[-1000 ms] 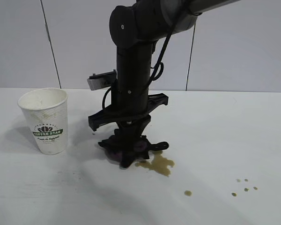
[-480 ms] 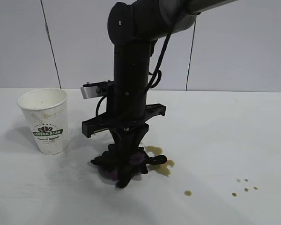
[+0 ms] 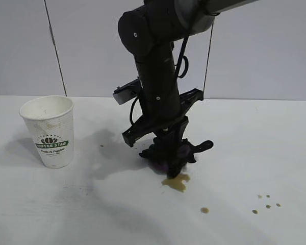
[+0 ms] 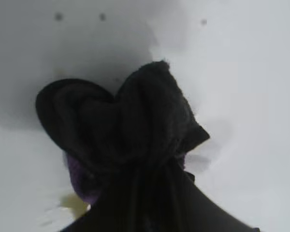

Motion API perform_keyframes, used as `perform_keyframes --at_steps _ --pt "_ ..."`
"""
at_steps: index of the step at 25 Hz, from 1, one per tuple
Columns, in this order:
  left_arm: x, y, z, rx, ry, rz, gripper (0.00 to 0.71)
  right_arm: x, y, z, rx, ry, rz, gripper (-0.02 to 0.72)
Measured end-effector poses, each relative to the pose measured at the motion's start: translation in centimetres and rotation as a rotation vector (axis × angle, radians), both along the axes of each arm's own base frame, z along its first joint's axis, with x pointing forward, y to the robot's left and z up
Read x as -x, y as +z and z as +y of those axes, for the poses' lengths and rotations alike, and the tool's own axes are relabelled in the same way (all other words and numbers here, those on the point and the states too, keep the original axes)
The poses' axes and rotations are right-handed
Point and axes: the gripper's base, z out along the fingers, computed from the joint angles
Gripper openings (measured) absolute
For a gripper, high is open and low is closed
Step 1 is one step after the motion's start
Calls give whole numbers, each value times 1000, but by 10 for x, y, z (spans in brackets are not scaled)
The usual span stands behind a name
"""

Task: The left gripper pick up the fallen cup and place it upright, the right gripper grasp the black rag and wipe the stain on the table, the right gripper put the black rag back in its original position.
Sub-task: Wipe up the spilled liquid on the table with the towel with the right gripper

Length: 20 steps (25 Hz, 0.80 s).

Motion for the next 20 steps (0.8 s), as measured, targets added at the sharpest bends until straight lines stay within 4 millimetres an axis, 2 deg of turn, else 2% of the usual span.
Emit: perform_keyframes --at_steps 5,9,20 --pt "0 0 0 0 0 0 570 17 3 22 -193 42 137 62" --pt "0 0 0 0 0 0 570 23 3 31 -206 91 149 62" --pt "0 0 0 0 0 0 570 6 2 7 -85 113 73 62"
